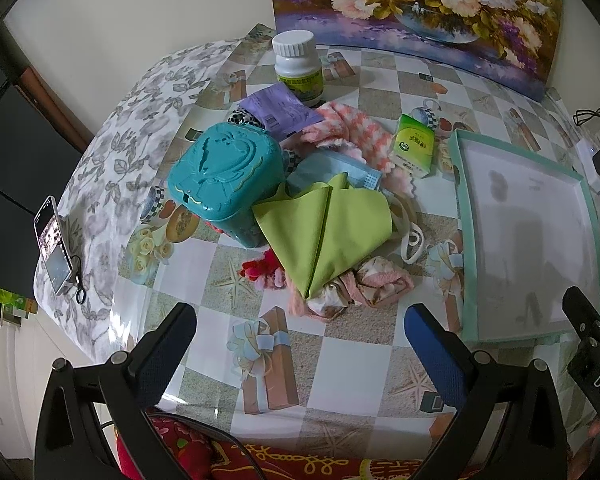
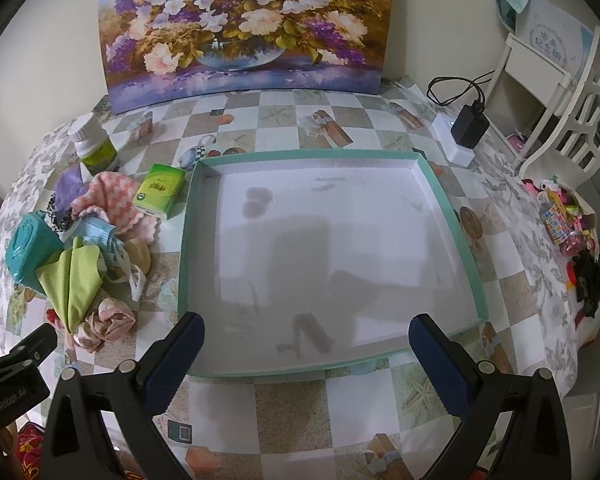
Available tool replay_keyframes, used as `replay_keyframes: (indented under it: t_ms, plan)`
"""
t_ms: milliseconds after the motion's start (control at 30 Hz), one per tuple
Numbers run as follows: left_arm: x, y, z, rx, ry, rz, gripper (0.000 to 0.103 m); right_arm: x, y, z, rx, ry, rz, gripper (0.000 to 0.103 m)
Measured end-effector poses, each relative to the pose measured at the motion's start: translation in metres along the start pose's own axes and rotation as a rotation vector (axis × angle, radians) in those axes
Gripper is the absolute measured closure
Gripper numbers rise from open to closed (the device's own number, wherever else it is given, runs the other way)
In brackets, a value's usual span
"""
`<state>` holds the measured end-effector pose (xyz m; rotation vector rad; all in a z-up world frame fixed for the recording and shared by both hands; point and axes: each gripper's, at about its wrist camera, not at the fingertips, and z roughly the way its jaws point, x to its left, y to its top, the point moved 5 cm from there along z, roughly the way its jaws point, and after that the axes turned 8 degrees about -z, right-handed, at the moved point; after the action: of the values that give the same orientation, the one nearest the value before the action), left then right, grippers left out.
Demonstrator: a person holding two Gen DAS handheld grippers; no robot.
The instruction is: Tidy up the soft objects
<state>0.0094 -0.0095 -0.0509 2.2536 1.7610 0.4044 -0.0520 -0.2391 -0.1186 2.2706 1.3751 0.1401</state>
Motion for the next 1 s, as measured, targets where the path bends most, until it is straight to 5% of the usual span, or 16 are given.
replay_keyframes:
  t_ms: [1000]
  plan:
    - [-0.0027,0.0004,0.0,-0.001,0.003,0.003,0.0,0.0,-0.0019,0.0036,0.01,0.0,-0.001,0.0]
